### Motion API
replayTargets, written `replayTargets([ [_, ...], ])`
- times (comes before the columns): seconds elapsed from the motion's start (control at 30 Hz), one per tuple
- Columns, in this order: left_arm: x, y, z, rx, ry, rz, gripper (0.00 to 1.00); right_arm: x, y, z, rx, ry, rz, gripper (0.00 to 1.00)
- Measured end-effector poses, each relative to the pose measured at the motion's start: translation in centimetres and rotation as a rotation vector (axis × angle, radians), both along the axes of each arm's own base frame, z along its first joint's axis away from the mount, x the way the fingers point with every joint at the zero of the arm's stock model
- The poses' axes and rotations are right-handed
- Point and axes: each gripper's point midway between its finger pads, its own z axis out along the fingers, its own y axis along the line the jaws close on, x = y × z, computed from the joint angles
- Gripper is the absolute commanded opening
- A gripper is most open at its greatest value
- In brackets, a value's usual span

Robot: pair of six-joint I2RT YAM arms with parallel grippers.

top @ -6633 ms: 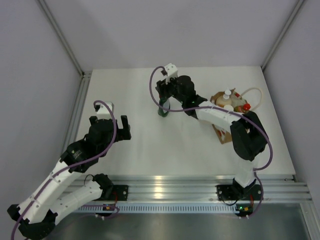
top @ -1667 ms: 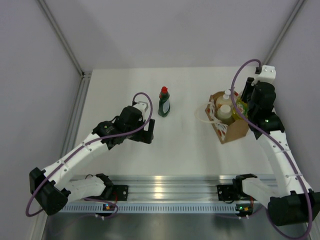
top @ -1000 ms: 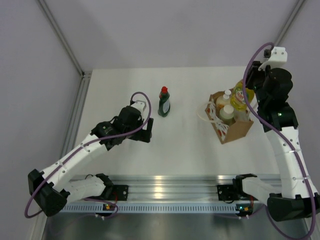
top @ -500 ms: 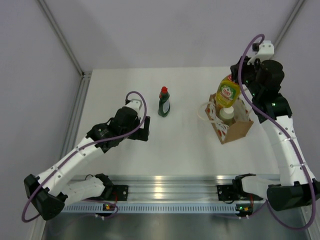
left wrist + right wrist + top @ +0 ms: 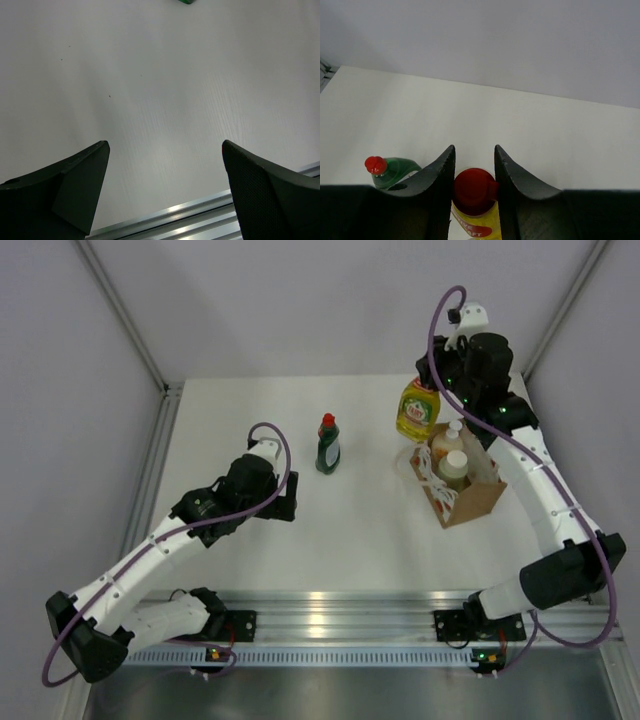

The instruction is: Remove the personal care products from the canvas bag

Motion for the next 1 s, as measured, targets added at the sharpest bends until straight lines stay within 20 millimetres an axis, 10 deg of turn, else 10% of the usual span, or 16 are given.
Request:
replayTargets([
  [0.43, 0.2, 0.3, 0.0, 0.009, -0.008, 0.012, 0.98, 6.0, 7.3, -1.8, -0.066, -0.082, 0.058, 0.00],
  [1.0, 0.2, 0.3, 0.1, 0.013, -0.011, 0.016, 0.98, 7.4, 9.6, -13.7, -0.087, -0.020, 0.036, 0.00],
])
